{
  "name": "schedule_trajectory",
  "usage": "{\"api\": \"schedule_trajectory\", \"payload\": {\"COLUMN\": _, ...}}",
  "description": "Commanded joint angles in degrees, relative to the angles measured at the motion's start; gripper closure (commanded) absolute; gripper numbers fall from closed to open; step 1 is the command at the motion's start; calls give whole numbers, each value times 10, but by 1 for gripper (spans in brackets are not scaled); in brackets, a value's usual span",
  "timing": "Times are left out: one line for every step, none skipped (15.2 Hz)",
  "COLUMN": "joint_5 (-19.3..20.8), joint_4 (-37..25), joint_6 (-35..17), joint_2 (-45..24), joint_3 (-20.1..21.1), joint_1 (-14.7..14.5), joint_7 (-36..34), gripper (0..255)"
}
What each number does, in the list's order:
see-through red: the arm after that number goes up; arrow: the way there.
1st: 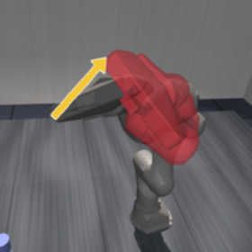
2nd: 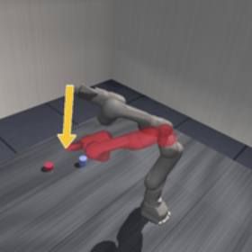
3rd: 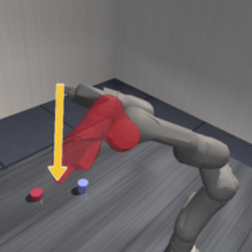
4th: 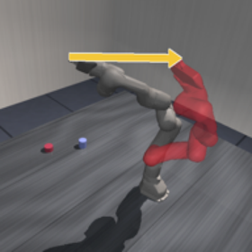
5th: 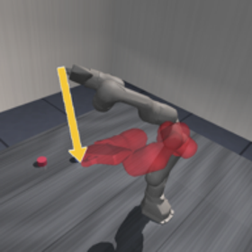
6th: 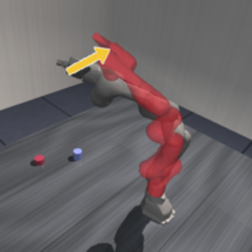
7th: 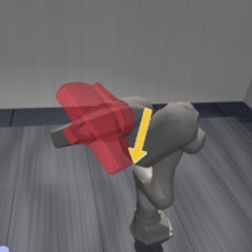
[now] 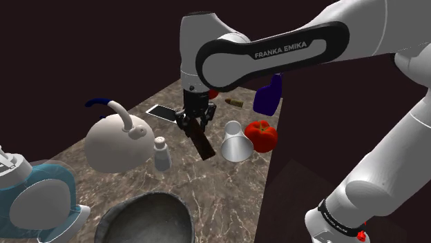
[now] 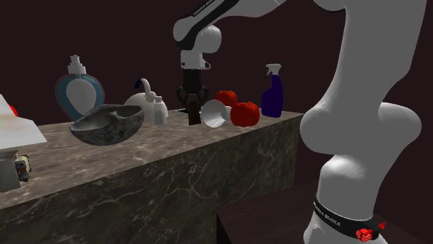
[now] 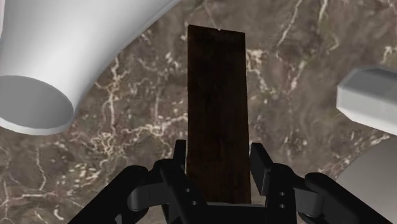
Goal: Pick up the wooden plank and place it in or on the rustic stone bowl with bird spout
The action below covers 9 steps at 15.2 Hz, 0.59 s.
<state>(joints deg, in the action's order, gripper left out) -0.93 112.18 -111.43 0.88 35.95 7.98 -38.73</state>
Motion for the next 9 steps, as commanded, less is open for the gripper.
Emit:
{"api": "schedule_trajectory", "payload": {"joint_5": -2, "joint_4": -13, "joint_6": 15, "joint_2": 3, "joint_3": 0, "joint_1": 0, "joint_7": 1, "gripper": 255}}
{"api": "schedule_trajectory", "payload": {"joint_5": -3, "joint_4": -19, "joint_6": 23, "joint_2": 4, "joint_3": -1, "joint_1": 0, "joint_7": 2, "gripper": 255}}
{"api": "schedule_trajectory", "payload": {"joint_5": -3, "joint_4": -26, "joint_6": 30, "joint_2": 6, "joint_3": -1, "joint_1": 1, "joint_7": 2, "gripper": 255}}
{"api": "schedule_trajectory", "payload": {"joint_5": -4, "joint_4": -32, "joint_6": 38, "joint_2": 7, "joint_3": -1, "joint_1": 1, "joint_7": 3, "gripper": 255}}
{"api": "schedule_trajectory", "payload": {"joint_5": -5, "joint_4": -39, "joint_6": 46, "joint_2": 8, "joint_3": -1, "joint_1": 1, "joint_7": 3, "gripper": 255}}
{"api": "schedule_trajectory", "payload": {"joint_5": -5, "joint_4": -46, "joint_6": 53, "joint_2": 9, "joint_3": -1, "joint_1": 1, "joint_7": 3, "gripper": 255}}
{"api": "schedule_trajectory", "payload": {"joint_5": -5, "joint_4": -53, "joint_6": 61, "joint_2": 9, "joint_3": -2, "joint_1": 1, "joint_7": 4, "gripper": 255}}
{"api": "schedule_trajectory", "payload": {"joint_5": -6, "joint_4": -60, "joint_6": 68, "joint_2": 10, "joint_3": -2, "joint_1": 1, "joint_7": 4, "gripper": 255}}
{"api": "schedule_trajectory", "payload": {"joint_5": -6, "joint_4": -67, "joint_6": 76, "joint_2": 11, "joint_3": -2, "joint_1": 1, "joint_7": 4, "gripper": 255}}
